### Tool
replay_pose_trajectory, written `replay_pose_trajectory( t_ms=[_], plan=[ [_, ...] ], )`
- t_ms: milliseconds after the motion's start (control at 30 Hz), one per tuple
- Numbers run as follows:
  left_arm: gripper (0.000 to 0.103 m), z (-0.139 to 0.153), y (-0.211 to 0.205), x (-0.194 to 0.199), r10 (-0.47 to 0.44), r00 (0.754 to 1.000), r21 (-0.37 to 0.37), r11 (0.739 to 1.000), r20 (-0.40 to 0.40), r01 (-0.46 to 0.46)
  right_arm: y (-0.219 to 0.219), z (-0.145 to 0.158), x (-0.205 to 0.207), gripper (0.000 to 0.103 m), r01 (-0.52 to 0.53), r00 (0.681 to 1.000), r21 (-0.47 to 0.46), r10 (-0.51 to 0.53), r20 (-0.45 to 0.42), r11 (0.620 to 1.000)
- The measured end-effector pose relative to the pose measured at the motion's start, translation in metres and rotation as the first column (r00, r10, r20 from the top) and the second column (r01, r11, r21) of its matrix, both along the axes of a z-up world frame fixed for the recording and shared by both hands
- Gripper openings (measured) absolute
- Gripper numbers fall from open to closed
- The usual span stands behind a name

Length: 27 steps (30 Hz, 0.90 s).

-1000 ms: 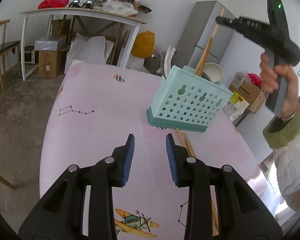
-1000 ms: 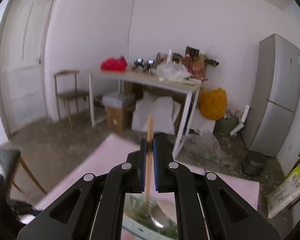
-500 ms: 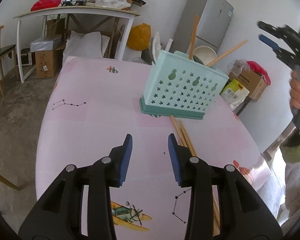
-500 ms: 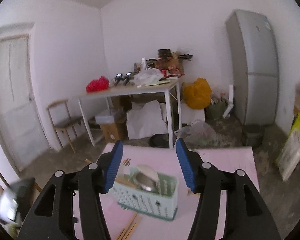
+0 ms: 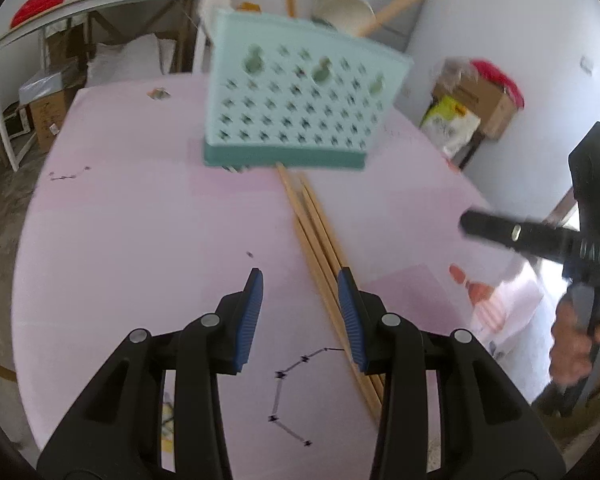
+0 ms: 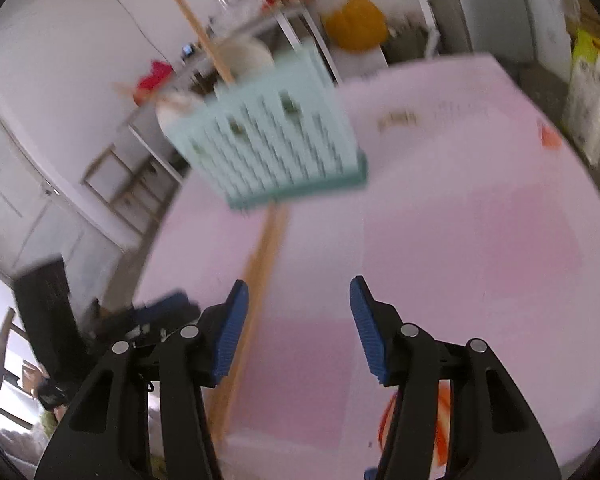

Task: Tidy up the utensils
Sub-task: 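Bring both tools back down to the chopsticks on the table, then grasp a chopstick with the left tool while the right tool grasps another chopstick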

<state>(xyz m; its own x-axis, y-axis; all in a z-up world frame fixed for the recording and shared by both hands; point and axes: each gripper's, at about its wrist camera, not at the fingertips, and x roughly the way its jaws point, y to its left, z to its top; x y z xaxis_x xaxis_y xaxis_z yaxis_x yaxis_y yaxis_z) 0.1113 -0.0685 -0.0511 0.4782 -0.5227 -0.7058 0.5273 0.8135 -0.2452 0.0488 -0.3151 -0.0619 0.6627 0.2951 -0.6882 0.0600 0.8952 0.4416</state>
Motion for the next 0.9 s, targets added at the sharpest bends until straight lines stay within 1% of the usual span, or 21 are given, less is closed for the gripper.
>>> replay_pose_trajectory(
  t_ms=[100,167,333,367,500,567,700,767,900],
  plan=[
    [0.036,-0.009,-0.014,0.0,-0.01,1.0,0.053,0.999,-0.001,0.01,0.005,-0.014,-0.002,0.051,-0.009,1.0,0.031,0.01,-0.027,0.999],
    [0.036,-0.014,-0.019,0.0,-0.006,1.0,0.085,0.996,-0.001,0.006,0.006,-0.017,-0.002,0.05,-0.013,0.999,0.033,0.014,-0.031,0.999],
    [0.036,-0.016,-0.024,0.0,0.002,1.0,0.112,0.994,0.008,-0.003,0.007,-0.017,0.0,0.049,-0.025,0.999,0.04,0.026,-0.024,0.999],
    [0.036,-0.015,-0.024,0.0,0.003,1.0,0.118,0.993,0.011,-0.004,0.004,-0.013,-0.003,0.049,-0.026,0.999,0.04,0.027,-0.023,0.999],
    [0.035,-0.016,-0.028,-0.001,0.009,0.999,0.158,0.987,0.033,-0.014,0.007,-0.014,0.001,0.048,-0.033,0.999,0.037,0.034,-0.023,0.999],
    [0.03,-0.015,-0.029,-0.002,0.016,0.999,0.181,0.983,0.048,-0.025,0.008,-0.015,0.0,0.047,-0.033,0.999,0.038,0.034,-0.025,0.999],
    [0.023,-0.014,-0.028,0.0,0.026,0.998,0.21,0.977,0.062,-0.039,0.009,-0.017,0.0,0.047,-0.035,0.999,0.037,0.036,-0.033,0.999],
    [0.014,-0.013,-0.026,0.001,0.037,0.997,0.223,0.974,0.067,-0.051,0.011,-0.017,0.0,0.046,-0.037,0.999,0.03,0.039,-0.036,0.999],
    [0.009,-0.012,-0.011,0.009,0.086,0.994,0.234,0.967,0.059,-0.098,0.017,-0.017,0.001,0.042,-0.051,0.998,0.016,0.051,-0.041,0.999]
  ],
)
